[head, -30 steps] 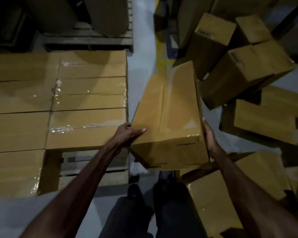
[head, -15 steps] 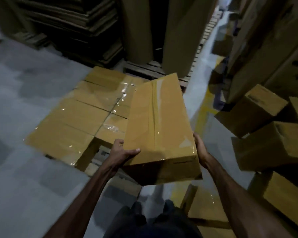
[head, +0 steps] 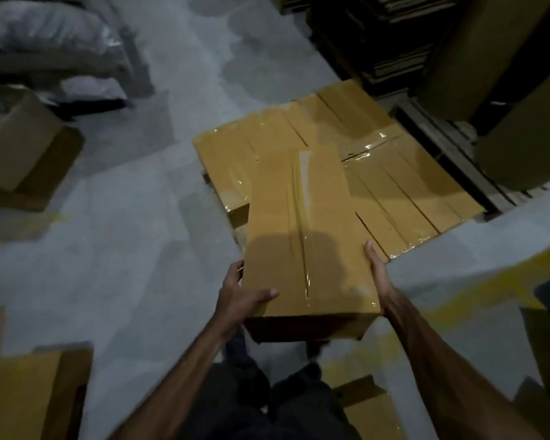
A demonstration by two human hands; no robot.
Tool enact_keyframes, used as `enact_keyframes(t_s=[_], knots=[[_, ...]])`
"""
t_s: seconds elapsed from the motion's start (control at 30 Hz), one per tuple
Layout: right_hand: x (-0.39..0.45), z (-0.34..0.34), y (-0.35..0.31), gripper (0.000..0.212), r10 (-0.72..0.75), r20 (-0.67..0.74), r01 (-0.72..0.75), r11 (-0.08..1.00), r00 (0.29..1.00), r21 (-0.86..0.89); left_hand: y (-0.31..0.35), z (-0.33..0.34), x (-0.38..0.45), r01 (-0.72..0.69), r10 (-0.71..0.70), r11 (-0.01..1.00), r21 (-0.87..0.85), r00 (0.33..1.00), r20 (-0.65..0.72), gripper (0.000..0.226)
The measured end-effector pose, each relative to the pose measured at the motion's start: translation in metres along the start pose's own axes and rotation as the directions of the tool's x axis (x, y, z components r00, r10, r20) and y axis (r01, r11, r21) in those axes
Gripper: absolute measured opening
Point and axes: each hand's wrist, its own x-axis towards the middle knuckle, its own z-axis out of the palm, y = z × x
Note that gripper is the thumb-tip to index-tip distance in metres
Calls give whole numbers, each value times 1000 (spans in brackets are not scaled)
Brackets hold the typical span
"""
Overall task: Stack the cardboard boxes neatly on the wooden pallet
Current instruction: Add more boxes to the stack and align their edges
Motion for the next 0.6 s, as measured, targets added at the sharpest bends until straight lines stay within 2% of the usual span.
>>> enact_keyframes(t_s=[0.07, 0.17, 0.3, 0.43, 0.5, 0.57, 0.6], knots=[[5, 5, 8, 75, 56, 109, -43, 992, 993, -118, -18, -6, -9, 60, -61, 998, -29, 998, -23, 96], [15, 11, 19, 62, 211, 158, -170, 956, 965, -239, -36, -12, -18, 155, -159, 986, -57, 985, -64, 90], [23, 30, 19, 58, 262, 224, -149, 894, 939, -423, -63, -14, -11, 226, -233, 969, -98, 970, -69, 90], [56, 33, 29, 54, 257, 201, -91, 799, 945, -594, -91, -5, 12, 274, -281, 958, -88, 956, -85, 93], [74, 31, 36, 40, 284, 200, -78, 733, 938, -676, -103, 4, 25, 284, -291, 953, -108, 955, -57, 87], [97, 21, 50, 26, 316, 151, -115, 684, 937, -720, -120, 12, 40, 279, -284, 954, -113, 958, -32, 79], [110, 14, 58, 30, 330, 108, -151, 666, 938, -731, -131, 16, 49, 282, -286, 952, -119, 958, -15, 79]])
